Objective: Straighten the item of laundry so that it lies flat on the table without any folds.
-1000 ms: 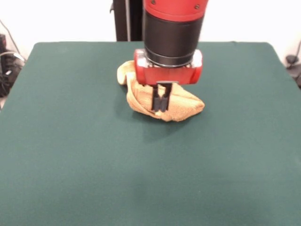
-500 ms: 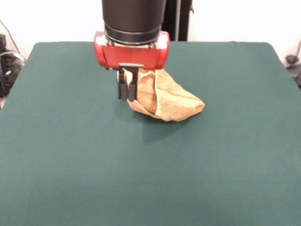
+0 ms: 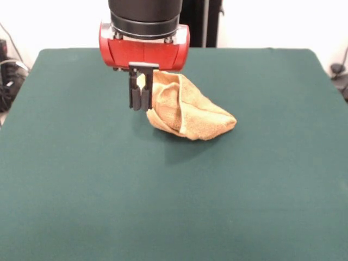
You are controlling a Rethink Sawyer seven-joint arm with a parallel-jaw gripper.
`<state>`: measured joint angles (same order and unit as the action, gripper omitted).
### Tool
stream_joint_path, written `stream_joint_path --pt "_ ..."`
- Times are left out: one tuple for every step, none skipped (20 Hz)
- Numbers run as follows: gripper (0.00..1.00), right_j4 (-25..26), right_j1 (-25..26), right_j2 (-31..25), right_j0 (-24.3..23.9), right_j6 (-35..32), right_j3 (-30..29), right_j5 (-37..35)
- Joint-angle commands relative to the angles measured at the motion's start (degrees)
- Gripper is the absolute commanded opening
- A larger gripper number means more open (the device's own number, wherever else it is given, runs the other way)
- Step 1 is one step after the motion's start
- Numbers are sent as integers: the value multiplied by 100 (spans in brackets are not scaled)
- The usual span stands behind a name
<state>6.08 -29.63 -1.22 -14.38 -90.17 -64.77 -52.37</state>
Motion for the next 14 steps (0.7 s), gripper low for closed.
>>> stream_joint_path --pt "0 -68 153 -501 75 -133 -516 -398" --pt "0 -64 153 -505 74 -123 -514 -395" --pt "0 -63 150 -505 75 -123 -516 -396" --pt "0 -66 146 -506 74 -122 -517 -403" --pt "0 -69 142 -507 73 -122 -518 -411" --pt "0 -69 137 -506 71 -121 -529 -405" --pt "0 -67 132 -507 69 -115 -539 -394" --pt "0 -65 127 -508 67 -109 -549 -383" --pt "0 -66 123 -512 63 -101 -554 -384" --pt "0 -70 121 -514 60 -100 -557 -386" --pt "0 -70 117 -515 57 -96 -562 -383" --pt "0 -70 112 -518 53 -88 -569 -381" --pt "0 -71 110 -519 52 -84 -572 -386" --pt "0 -70 109 -520 51 -78 -570 -389"
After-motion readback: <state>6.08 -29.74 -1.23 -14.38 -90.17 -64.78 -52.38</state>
